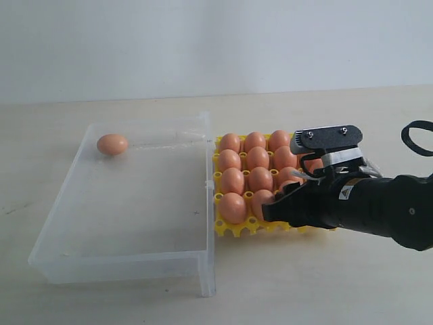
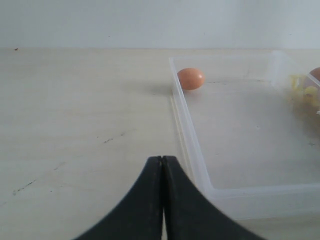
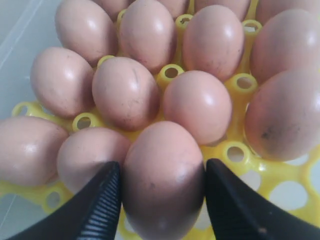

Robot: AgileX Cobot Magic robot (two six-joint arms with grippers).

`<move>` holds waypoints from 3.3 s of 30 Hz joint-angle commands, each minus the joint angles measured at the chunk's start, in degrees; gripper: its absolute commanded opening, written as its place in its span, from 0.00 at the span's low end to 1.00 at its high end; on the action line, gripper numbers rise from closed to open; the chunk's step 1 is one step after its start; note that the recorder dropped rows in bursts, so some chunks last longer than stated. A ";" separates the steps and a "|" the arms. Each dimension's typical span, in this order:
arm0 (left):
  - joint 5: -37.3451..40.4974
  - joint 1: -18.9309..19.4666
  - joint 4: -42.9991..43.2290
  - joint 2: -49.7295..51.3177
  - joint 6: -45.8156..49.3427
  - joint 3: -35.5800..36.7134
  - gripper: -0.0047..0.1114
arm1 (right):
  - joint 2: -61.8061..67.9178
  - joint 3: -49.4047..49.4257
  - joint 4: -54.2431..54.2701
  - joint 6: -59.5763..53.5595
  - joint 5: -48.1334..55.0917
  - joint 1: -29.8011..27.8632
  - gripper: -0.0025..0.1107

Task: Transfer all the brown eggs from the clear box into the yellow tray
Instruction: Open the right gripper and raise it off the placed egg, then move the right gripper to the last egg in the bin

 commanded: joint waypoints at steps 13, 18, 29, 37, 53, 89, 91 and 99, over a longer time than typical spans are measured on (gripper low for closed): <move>-0.22 0.06 -0.14 -0.32 0.16 -0.23 0.04 | 0.03 -0.39 -0.63 -0.37 -1.93 -1.45 0.02; -0.22 0.06 -0.14 -0.32 0.16 -0.23 0.04 | 0.03 -0.39 -0.63 -0.37 -2.27 -1.43 0.02; -0.22 0.06 -0.14 -0.32 0.16 -0.23 0.04 | 0.03 -0.39 -0.63 -0.70 -2.12 -1.43 0.27; -0.22 0.06 -0.14 -0.32 0.16 -0.23 0.04 | 0.03 -0.39 -0.63 -0.84 -2.94 -1.43 0.41; -0.22 0.06 -0.14 -0.32 0.16 -0.23 0.04 | 0.03 -0.39 -0.21 -2.10 -2.81 -1.43 0.54; -0.22 0.06 -0.14 -0.32 0.16 -0.23 0.04 | 3.65 -34.52 -3.50 -4.31 30.25 8.47 0.15; -0.22 0.06 -0.14 -0.32 0.16 -0.23 0.04 | 6.22 -39.12 -3.50 -4.99 30.96 9.10 0.07; -0.22 0.06 -0.14 -0.32 0.16 -0.23 0.04 | 16.95 -51.74 3.97 -4.99 26.73 9.41 0.18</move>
